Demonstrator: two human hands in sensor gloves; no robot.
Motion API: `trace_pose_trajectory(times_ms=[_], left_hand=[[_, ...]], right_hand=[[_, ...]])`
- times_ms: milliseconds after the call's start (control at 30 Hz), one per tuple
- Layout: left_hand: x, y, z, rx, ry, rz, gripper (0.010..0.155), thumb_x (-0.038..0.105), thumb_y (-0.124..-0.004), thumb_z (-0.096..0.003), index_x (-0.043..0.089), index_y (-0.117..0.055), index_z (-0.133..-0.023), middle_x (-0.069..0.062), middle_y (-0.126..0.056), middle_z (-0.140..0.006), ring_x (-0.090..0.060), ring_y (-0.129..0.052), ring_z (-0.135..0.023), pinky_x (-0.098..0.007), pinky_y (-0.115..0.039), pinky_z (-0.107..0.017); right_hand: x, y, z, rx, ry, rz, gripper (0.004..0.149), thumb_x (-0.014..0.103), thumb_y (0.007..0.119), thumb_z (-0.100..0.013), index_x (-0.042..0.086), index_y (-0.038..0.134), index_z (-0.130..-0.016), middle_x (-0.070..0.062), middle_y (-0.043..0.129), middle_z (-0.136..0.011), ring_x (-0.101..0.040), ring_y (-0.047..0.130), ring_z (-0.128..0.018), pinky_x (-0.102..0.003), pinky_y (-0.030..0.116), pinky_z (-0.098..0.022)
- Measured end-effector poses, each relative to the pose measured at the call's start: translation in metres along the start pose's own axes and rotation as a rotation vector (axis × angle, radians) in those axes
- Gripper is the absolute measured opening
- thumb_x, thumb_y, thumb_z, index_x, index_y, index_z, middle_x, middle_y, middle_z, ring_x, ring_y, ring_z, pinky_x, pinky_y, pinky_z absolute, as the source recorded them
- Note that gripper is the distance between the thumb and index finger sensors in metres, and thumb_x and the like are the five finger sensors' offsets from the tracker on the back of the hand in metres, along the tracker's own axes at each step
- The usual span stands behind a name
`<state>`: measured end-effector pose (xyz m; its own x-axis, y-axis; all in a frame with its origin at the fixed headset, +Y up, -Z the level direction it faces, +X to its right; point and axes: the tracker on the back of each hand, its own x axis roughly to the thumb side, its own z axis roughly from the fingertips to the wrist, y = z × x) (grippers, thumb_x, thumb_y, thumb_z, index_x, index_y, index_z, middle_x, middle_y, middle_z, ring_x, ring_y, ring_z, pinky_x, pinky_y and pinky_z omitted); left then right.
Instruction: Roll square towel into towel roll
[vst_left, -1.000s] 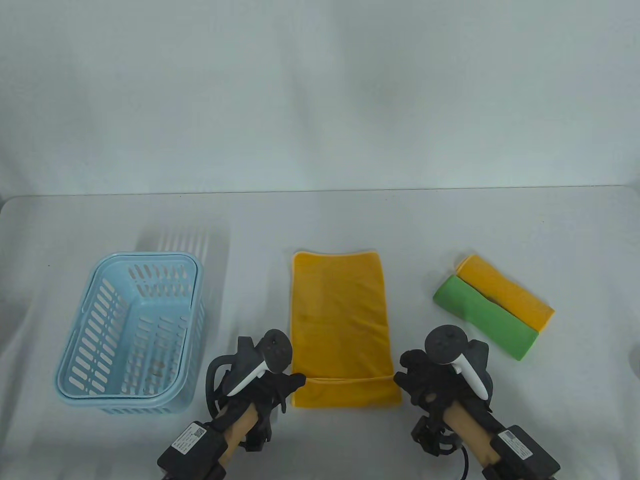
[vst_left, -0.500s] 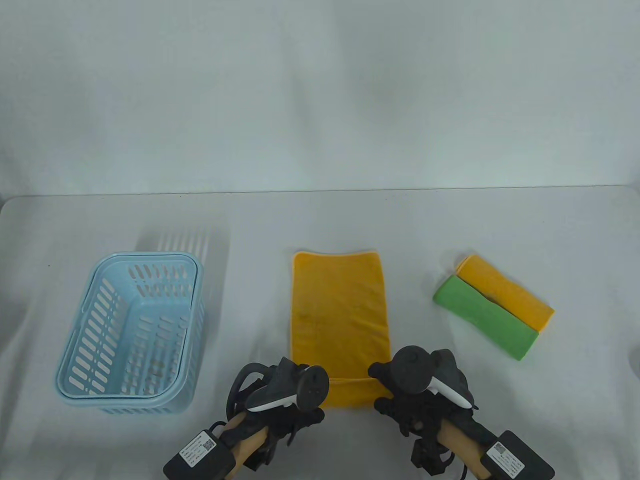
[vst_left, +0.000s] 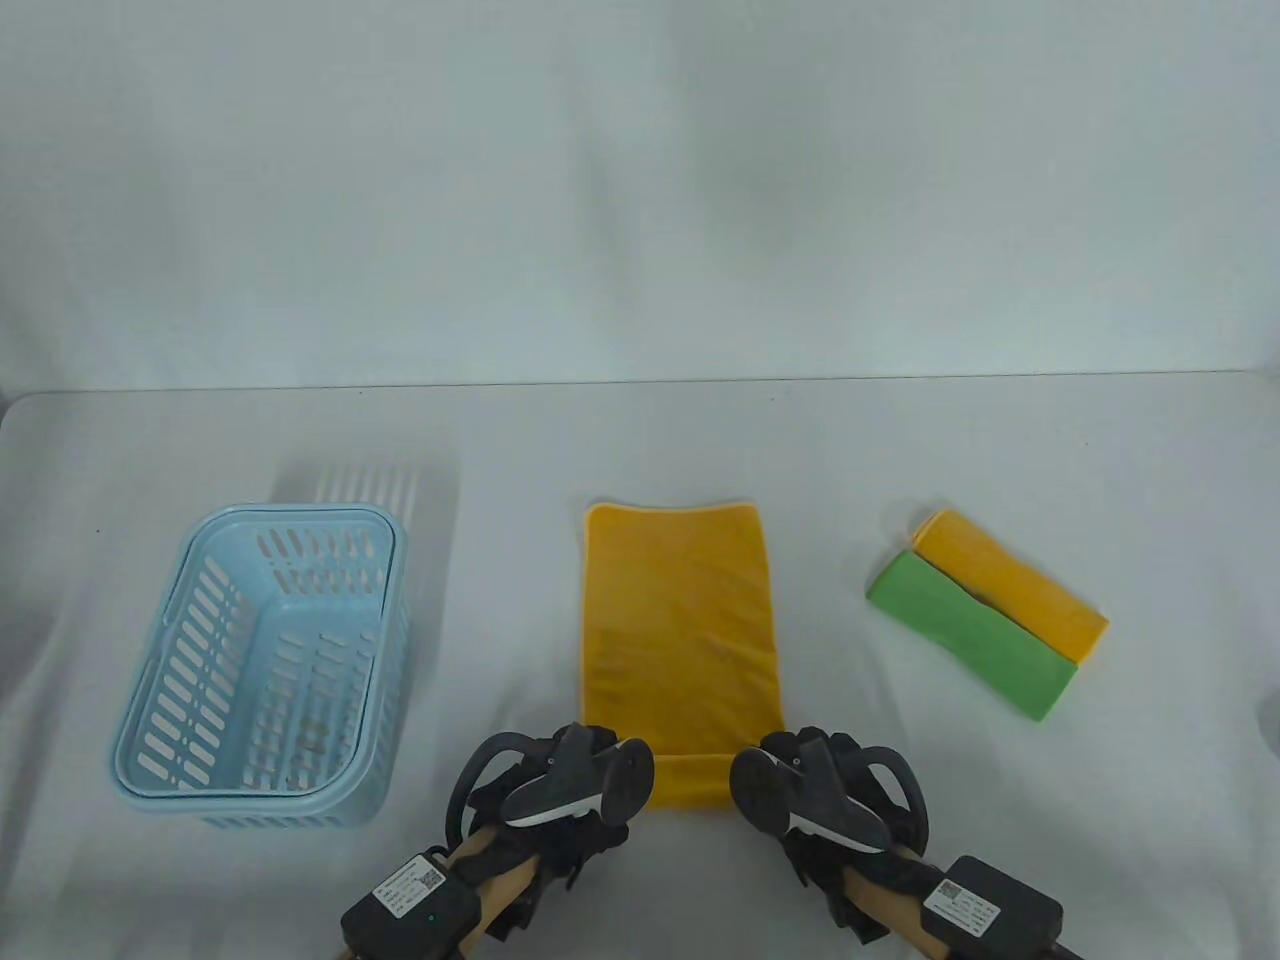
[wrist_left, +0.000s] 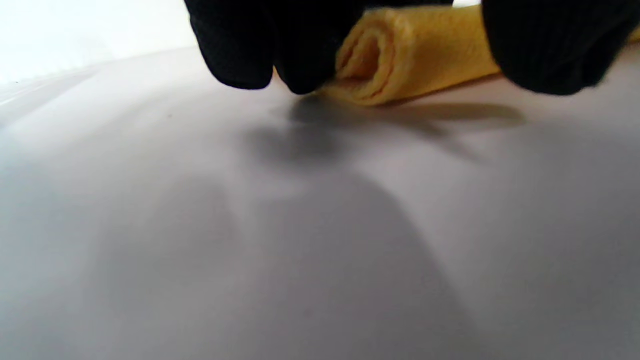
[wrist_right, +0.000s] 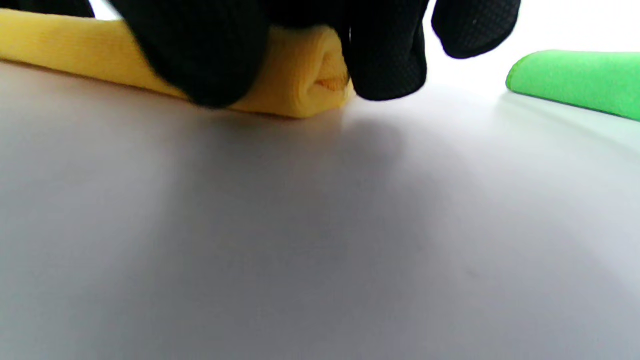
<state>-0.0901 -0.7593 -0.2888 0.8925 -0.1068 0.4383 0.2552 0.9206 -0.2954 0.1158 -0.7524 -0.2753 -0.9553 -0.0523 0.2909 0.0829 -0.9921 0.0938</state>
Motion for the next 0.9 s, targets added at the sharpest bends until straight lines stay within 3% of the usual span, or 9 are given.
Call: trace_pose_trajectory(times_ms=[167,300,433,567,767,900], left_hand=[[-0.008,-0.005,-0.006,-0.04,0.024,0.066,0.083,0.058,-0.077,-0.0323,0.038,-0.034,-0.101,0.01,-0.041,-0.105,-0.015,-0.06,-0.094,-0.043,-0.059,-0.078],[-0.014,-0.004,-0.009,-0.027,0.035,0.097,0.077,0.051,-0.077,-0.0363,0.04,-0.036,-0.1,0.012,-0.044,-0.104,-0.012,-0.063,-0.091,-0.042,-0.06,-0.078],[-0.018,0.006,-0.006,0.036,0.034,0.14,0.061,0.043,-0.072,-0.0405,0.041,-0.053,-0.099,0.013,-0.061,-0.102,-0.013,-0.076,-0.089,-0.044,-0.065,-0.076],[-0.025,0.015,-0.002,0.065,0.037,0.221,0.055,0.039,-0.075,-0.0402,0.039,-0.068,-0.095,0.013,-0.082,-0.094,-0.014,-0.093,-0.081,-0.046,-0.072,-0.071],[-0.037,0.016,0.0,-0.012,0.023,0.375,0.052,0.041,-0.078,-0.0381,0.035,-0.079,-0.09,0.011,-0.096,-0.082,-0.014,-0.104,-0.068,-0.045,-0.079,-0.065],[-0.046,0.011,-0.001,-0.048,0.052,0.511,0.051,0.043,-0.079,-0.0376,0.032,-0.082,-0.088,0.01,-0.099,-0.077,-0.016,-0.106,-0.063,-0.045,-0.08,-0.062]], right_hand=[[-0.008,-0.004,-0.002,-0.006,0.03,-0.07,0.047,0.039,0.08,-0.035,0.031,0.079,-0.081,0.004,0.086,-0.088,-0.026,0.091,-0.078,-0.052,0.073,-0.061],[-0.021,-0.007,-0.006,0.016,0.073,-0.186,0.046,0.041,0.079,-0.035,0.033,0.081,-0.08,0.006,0.089,-0.085,-0.025,0.094,-0.076,-0.05,0.075,-0.059],[-0.033,-0.008,-0.009,0.048,0.132,-0.325,0.046,0.043,0.078,-0.034,0.033,0.081,-0.079,0.007,0.091,-0.085,-0.025,0.094,-0.077,-0.05,0.075,-0.059],[-0.044,-0.007,-0.011,0.092,0.167,-0.462,0.046,0.045,0.077,-0.035,0.037,0.08,-0.08,0.007,0.092,-0.082,-0.025,0.09,-0.078,-0.05,0.074,-0.059],[-0.053,-0.002,-0.012,0.193,0.192,-0.659,0.046,0.045,0.075,-0.036,0.036,0.08,-0.08,0.004,0.096,-0.071,-0.025,0.091,-0.069,-0.05,0.074,-0.056],[-0.056,0.004,-0.016,0.188,0.228,-0.698,0.046,0.045,0.076,-0.035,0.033,0.08,-0.08,0.005,0.099,-0.063,-0.024,0.094,-0.058,-0.049,0.076,-0.051]])
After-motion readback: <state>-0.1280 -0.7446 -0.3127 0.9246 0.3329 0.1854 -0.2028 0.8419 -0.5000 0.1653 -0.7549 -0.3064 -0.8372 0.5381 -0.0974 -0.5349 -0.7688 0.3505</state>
